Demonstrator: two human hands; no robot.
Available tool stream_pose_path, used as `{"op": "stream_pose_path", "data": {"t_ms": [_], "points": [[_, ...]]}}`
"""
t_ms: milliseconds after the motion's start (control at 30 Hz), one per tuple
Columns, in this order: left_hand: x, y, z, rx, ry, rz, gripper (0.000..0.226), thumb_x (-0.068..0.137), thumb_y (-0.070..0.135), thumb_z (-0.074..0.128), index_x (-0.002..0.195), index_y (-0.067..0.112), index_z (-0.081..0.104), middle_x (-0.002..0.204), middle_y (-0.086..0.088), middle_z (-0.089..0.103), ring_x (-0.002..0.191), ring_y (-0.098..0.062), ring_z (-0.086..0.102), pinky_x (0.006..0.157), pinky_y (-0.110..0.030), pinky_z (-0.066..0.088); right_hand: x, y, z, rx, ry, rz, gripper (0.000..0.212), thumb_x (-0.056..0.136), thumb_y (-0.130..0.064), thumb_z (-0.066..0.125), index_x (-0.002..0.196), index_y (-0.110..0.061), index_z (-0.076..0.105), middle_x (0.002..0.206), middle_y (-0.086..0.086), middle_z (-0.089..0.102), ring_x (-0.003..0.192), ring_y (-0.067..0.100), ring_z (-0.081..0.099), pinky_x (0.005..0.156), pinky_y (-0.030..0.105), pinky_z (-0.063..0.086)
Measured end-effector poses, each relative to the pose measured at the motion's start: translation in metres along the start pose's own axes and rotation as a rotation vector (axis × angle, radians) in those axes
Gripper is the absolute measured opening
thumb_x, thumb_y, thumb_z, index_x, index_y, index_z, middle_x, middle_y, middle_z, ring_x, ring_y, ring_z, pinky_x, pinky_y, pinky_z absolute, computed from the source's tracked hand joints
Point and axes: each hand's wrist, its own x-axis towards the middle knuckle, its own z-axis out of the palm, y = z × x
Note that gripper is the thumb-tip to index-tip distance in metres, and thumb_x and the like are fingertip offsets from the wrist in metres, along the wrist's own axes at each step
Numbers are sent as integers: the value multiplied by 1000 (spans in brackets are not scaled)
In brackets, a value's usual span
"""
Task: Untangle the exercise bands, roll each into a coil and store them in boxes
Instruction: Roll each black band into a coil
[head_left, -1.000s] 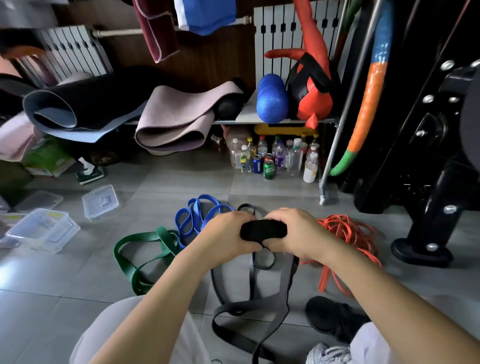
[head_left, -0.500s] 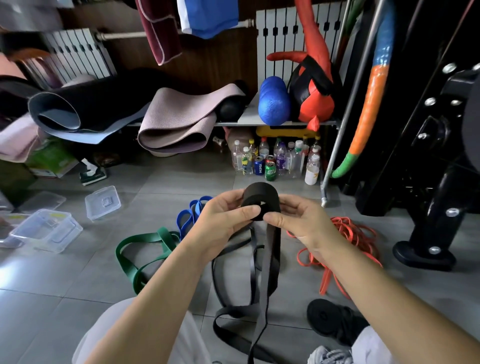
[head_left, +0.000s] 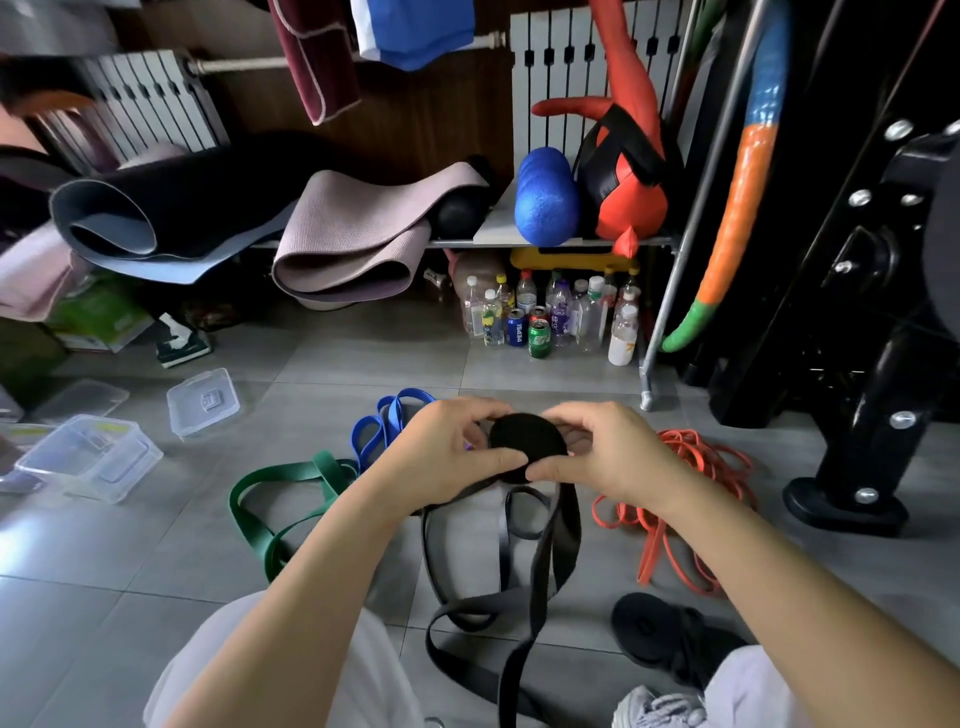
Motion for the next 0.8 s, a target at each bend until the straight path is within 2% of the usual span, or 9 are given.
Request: {"op": "stream_pose_path", "data": {"t_ms": [67, 167, 233, 333, 500, 567, 667, 733, 800], "points": [[1, -1, -4, -116, 50, -37, 35, 77, 22, 75, 97, 46, 58, 65, 27, 63, 63, 6, 59, 66, -13, 45, 1, 4, -4, 87, -20, 23, 41, 64, -22, 85, 99, -29, 66, 98, -8, 71, 96, 6, 65, 86, 27, 51], [-2, -2, -8, -327, 95, -56, 34, 79, 15, 73, 98, 41, 63, 75, 7, 72, 73, -10, 69, 74, -29, 54, 1, 7, -2, 232, -37, 28, 42, 63, -17, 84, 99, -28, 64, 103, -5, 70, 104, 9, 64, 92, 26, 49], [-4, 1, -9, -452, 104, -16, 31, 79, 17, 71, 105, 33, 64, 86, 1, 74, 81, -15, 70, 73, -24, 53, 1, 6, 3, 387, -10, 0, 45, 58, -18, 82, 98, -24, 64, 99, -2, 72, 99, 13, 66, 91, 25, 50], [-2, 2, -7, -717, 151, 18, 37, 76, 20, 65, 112, 16, 61, 97, 2, 73, 90, -15, 69, 71, -22, 52, 2, 3, 11, 588, 37, -39, 44, 57, -18, 76, 99, -26, 64, 93, -8, 73, 93, 6, 68, 81, 18, 51], [0, 3, 8, -1059, 151, -72, 44, 76, 15, 62, 119, 7, 56, 95, -1, 72, 79, -11, 67, 65, -20, 53, 6, -3, 8, 633, 178, -83, 34, 68, -4, 73, 95, -23, 66, 88, -11, 74, 89, 3, 68, 78, 15, 50], [0, 2, 7, -938, 136, -94, 38, 78, 17, 64, 115, 16, 57, 92, 6, 71, 73, -6, 64, 60, -18, 51, 7, -4, 2, 500, 181, -72, 34, 72, 1, 74, 92, -25, 65, 87, -9, 73, 87, 5, 68, 82, 15, 51], [0, -1, -3, -367, 198, -38, 46, 80, 20, 71, 117, 36, 50, 102, 24, 62, 68, 4, 57, 62, -12, 46, 10, -5, -6, 303, 125, -62, 34, 72, -4, 77, 94, -25, 64, 92, -5, 71, 88, 11, 68, 83, 19, 52], [3, 1, -11, 6, 181, 4, 61, 70, 41, 73, 124, 43, 45, 108, 27, 51, 72, 4, 53, 67, -8, 43, 12, -7, -8, 132, 78, -70, 34, 71, -10, 79, 96, -28, 64, 91, -5, 71, 87, 12, 68, 81, 26, 54], [8, 8, -15, 281, 57, 11, 61, 65, 52, 71, 121, 40, 51, 97, 25, 51, 72, 2, 50, 63, -10, 36, 13, -10, -7, 12, 41, -96, 30, 70, -15, 80, 94, -27, 66, 88, -4, 71, 84, 11, 67, 79, 31, 54]]}}
